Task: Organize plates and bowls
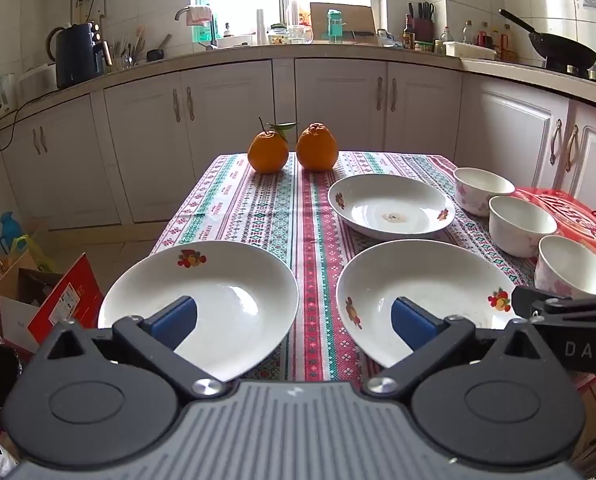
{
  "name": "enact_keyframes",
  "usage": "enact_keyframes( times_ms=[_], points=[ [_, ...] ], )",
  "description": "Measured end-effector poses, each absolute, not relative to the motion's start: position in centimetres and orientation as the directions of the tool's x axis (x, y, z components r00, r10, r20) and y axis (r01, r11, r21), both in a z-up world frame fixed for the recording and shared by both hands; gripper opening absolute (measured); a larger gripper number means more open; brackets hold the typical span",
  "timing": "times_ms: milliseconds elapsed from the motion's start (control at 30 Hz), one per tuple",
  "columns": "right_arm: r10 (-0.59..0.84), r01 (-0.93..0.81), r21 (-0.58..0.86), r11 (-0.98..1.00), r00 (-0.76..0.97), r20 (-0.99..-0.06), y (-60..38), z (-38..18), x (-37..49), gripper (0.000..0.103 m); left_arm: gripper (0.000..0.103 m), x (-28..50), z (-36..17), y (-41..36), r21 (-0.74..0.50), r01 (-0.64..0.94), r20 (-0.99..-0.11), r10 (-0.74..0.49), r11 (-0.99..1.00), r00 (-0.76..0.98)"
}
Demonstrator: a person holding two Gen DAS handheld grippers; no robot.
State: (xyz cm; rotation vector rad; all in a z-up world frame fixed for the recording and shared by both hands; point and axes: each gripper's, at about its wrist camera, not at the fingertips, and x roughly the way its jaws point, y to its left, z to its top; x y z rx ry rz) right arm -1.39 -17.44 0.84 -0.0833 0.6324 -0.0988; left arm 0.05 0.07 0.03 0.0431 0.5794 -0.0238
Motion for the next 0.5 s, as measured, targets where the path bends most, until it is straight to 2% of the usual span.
enact_keyframes(
  times_ms=[500],
  points=[
    [-0.122,0.065,-0.117,0.991,0.797,-0.592,-17.36,0.86,-1.39,0.103,0.102,0.46,-0.65,0.07,0.049,0.033,-0.547,-0.001,0.998,0.837]
  ],
)
